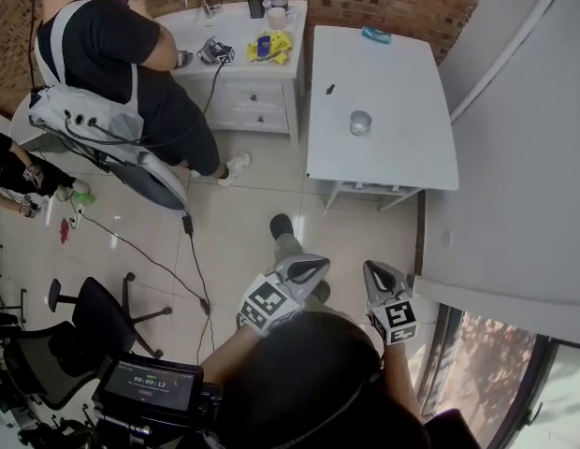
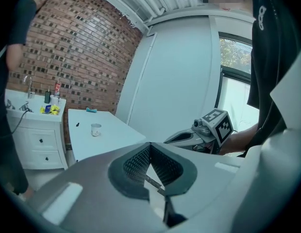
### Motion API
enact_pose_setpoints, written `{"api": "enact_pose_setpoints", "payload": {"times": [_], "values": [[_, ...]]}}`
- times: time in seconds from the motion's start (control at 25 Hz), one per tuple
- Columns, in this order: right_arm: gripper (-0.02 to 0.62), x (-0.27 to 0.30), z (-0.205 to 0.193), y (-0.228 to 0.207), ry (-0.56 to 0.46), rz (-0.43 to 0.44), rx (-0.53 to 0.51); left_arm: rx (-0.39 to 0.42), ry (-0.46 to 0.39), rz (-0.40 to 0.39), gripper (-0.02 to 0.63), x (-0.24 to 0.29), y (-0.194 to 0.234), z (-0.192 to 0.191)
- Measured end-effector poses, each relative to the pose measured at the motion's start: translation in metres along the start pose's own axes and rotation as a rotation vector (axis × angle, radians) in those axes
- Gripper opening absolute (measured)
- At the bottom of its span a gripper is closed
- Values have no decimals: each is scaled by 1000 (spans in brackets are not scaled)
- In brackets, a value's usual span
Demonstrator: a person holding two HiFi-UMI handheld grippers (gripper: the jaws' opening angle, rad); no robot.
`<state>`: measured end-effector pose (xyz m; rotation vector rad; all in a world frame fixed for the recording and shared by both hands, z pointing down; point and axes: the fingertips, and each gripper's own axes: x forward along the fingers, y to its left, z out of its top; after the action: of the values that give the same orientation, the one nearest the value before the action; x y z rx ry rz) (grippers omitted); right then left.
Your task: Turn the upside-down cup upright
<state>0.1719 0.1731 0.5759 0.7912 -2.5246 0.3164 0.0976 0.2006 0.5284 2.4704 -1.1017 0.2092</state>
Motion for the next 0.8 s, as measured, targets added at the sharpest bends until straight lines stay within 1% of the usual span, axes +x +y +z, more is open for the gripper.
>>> {"api": "enact_pose_setpoints", "payload": {"times": [0.16,0.28,0.4,0.6,0.8], "values": [[-8,-20,-9,10,-21,33,-2,21,-17,-29,15,5,-35,3],[-8,-26,-9,16,-40,41,-2,29,-16,-30,15,1,-49,2],[-8,-32,-3,20,-70,37,3,44,2,-35,15,-4,-56,-4],[-8,-43,4,17,-117,7,43,88,33,-74,15,2,-64,-4],[-8,-56,8,22,-142,14,37,124,27,-117,15,11,-72,4]]}}
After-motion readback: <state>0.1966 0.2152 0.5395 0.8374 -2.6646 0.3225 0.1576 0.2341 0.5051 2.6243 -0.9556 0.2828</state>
